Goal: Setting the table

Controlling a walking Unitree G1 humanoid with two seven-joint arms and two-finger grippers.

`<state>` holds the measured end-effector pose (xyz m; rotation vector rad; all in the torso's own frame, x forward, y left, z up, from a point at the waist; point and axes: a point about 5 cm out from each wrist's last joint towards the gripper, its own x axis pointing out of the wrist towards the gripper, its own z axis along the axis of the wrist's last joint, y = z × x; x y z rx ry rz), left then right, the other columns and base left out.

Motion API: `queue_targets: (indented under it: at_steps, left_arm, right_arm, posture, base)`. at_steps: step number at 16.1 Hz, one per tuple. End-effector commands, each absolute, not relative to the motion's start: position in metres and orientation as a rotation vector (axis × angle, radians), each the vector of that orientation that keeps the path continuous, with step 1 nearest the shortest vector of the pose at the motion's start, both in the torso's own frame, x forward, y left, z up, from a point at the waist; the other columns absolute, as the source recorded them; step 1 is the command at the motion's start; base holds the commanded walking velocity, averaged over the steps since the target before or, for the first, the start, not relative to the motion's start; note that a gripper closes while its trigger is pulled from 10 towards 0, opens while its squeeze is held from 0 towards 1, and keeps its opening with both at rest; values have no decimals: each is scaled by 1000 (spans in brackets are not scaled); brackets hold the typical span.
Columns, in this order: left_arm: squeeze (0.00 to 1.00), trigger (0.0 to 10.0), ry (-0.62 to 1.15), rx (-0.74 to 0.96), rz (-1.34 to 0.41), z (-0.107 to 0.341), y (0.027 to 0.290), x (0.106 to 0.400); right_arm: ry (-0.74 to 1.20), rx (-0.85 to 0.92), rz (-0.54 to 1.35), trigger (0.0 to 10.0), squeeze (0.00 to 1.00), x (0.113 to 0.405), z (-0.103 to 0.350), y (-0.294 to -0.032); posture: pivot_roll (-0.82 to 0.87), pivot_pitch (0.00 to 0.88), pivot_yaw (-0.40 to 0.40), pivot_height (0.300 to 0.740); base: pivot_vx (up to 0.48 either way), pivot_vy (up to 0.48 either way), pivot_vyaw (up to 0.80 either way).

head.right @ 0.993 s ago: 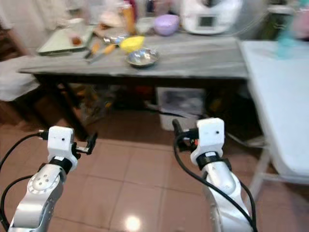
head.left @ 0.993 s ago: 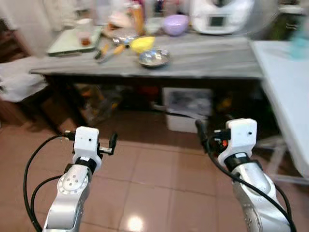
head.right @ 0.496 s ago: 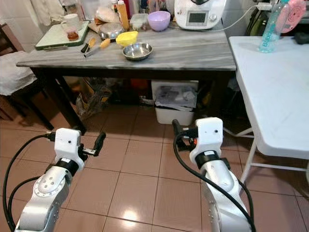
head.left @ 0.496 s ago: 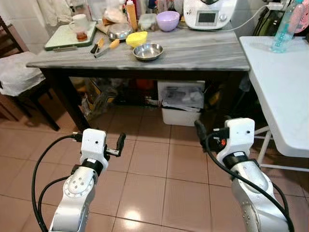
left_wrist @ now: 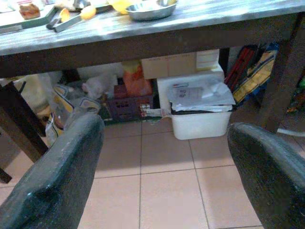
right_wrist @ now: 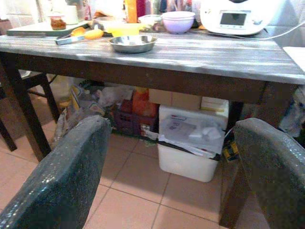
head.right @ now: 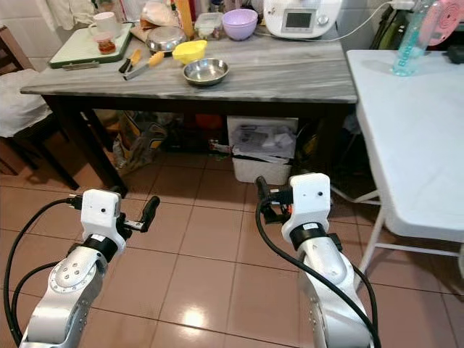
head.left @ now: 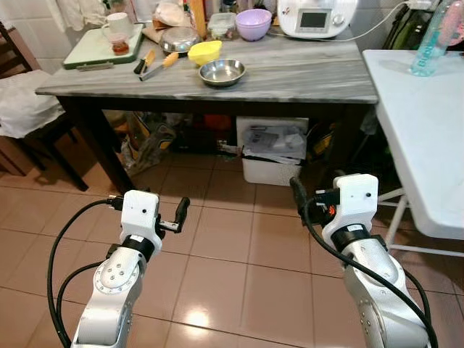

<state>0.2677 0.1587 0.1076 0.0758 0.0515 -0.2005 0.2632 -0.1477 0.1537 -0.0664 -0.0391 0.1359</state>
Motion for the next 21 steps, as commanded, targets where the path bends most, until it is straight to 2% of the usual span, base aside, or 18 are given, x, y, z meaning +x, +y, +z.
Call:
queue_targets:
  at_steps: [1, 3, 6, 8, 12, 14, 16, 21]
  left_arm:
    - [0, 10000, 54, 75, -204, 107, 160, 269]
    - [0, 10000, 57, 73, -209, 107, 159, 269]
    - [0, 10000, 63, 74, -212, 106, 160, 268]
    - [0, 10000, 63, 75, -214, 106, 159, 269]
    - [0, 10000, 64, 76, -219, 106, 159, 269]
    - [0, 10000, 63, 78, -223, 106, 159, 269]
    - [0, 10000, 62, 75, -226, 106, 159, 269]
    - [0, 10000, 39, 45, -235, 113, 154, 268]
  right_arm:
    - [-37, -68, 99, 10000, 0, 266, 153, -152]
    - [-42, -38, 94, 10000, 0, 268, 155, -153]
    - [-24, -14, 185, 10000, 0, 263, 153, -144]
    - [-29, 80, 239, 10000, 0, 260, 153, -141]
    - [-16, -18, 160, 10000, 0, 265, 151, -148]
    - [-13, 22, 162, 10000, 0, 265, 149, -146]
    - [-26, -25, 137, 10000, 0, 265, 150, -149]
    - [-50, 3, 134, 10000, 0, 262, 153, -154]
  posture:
    - [-57, 75, 92, 740]
    - [-57, 77, 94, 740]
    - [-57, 82, 97, 740]
    - [-57, 82, 97, 740]
    - [-59, 83, 97, 740]
    - [-58, 83, 97, 740]
    - [-59, 80, 95, 740]
    - [-54, 91, 85, 740]
  base:
    - [0, -304, 0]
    - [0, -334, 0]
    - [0, -349, 0]
    - [0, -360, 0]
    - [0, -363, 0]
    - [0, -368, 0]
    - [0, -373, 0]
    - [0, -374, 0]
